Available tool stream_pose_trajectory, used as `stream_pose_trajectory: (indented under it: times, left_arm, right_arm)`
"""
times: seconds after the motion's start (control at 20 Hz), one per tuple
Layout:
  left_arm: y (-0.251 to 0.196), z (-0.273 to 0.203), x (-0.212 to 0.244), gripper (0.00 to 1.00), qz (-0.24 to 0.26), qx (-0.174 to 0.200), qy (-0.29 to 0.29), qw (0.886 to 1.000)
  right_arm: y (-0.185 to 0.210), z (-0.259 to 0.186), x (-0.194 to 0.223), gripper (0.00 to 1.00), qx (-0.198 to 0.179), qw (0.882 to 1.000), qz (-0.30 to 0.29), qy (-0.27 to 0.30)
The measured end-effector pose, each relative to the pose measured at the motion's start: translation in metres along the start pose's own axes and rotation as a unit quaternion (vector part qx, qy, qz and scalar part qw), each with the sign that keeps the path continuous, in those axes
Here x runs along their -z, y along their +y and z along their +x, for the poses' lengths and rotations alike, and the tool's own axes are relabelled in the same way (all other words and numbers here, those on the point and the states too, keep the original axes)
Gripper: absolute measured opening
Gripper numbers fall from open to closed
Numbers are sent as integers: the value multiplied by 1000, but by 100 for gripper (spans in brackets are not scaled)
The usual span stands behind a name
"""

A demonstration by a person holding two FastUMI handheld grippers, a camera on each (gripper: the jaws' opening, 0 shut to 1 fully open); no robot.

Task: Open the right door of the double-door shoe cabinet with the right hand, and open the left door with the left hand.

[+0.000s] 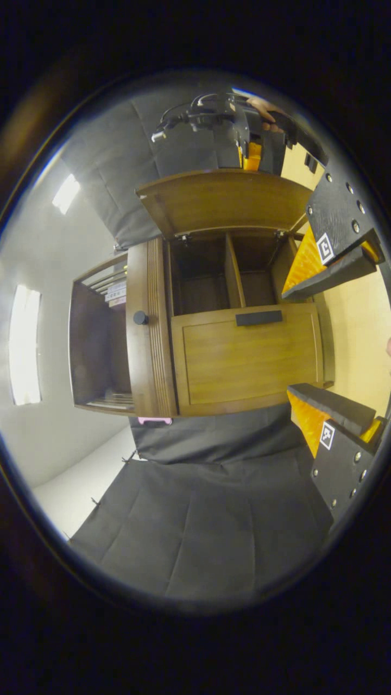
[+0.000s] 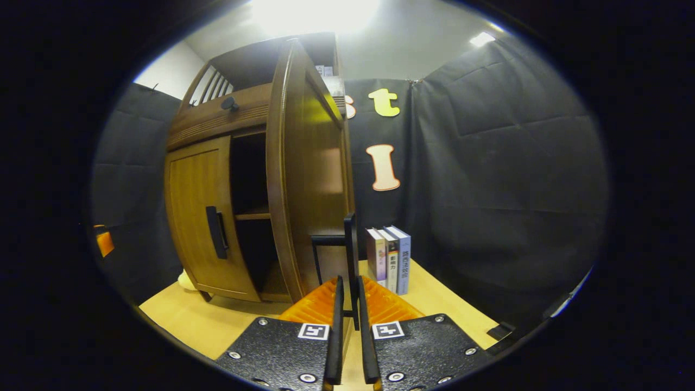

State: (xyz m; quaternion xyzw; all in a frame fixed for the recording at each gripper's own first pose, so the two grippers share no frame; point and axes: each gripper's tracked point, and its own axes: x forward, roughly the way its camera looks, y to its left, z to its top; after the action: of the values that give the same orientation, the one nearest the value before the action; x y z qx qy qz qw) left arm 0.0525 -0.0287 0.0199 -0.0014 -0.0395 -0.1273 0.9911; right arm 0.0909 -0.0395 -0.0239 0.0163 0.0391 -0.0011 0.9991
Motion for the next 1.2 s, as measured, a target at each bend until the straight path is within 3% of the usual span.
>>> stream_pose_trajectory:
  times: [0.05, 0.1, 0.15, 0.25, 0.3, 0.35, 0.4, 0.45, 0.5, 0.7, 0.9, 1.2]
  left_arm:
    - [-1, 4, 0, 94, -3, 3, 1, 1000]
    - [-1, 13, 3, 94, -7, 3, 2, 1000]
    - [-1, 21, 5, 94, -9, 4, 5, 1000]
    - [-1, 43, 20, 94, -12, 9, 11, 1000]
    - [-4, 49, 28, 88, -11, 12, 14, 1000]
    - [-6, 59, 31, 94, -10, 15, 13, 1000]
    - [-9, 74, 31, 94, -10, 16, 13, 1000]
    - [-12, 87, 33, 94, -10, 17, 14, 1000]
    - [-16, 99, 37, 82, -12, 18, 13, 1000]
    - [-35, 147, 47, 92, -16, 26, 12, 999]
    - [-40, 186, 55, 94, -16, 25, 18, 999]
    - [-51, 243, 53, 94, -19, 21, 10, 1000]
  right_arm:
    - [-10, -2, 0, 11, 11, 1000, 2, 0]
    - [-18, -4, 0, 2, 19, 1000, 4, 1]
    - [-25, -6, 0, 11, 27, 1000, 4, 0]
    - [-43, -10, -1, 11, 46, 999, 3, -2]
    - [-51, -14, -1, 11, 54, 999, 2, -4]
    - [-58, -17, -3, 14, 62, 998, 0, -7]
    - [-65, -21, -5, 10, 71, 997, -5, -11]
    - [-73, -23, -7, 19, 79, 997, -12, -14]
    - [-74, -24, -8, 20, 72, 997, -14, -16]
    - [-77, -32, -16, 38, 58, 997, -50, -31]
    - [-66, -46, -26, 92, 44, 996, -57, -52]
    - [-56, -63, -21, 93, 33, 998, -40, -48]
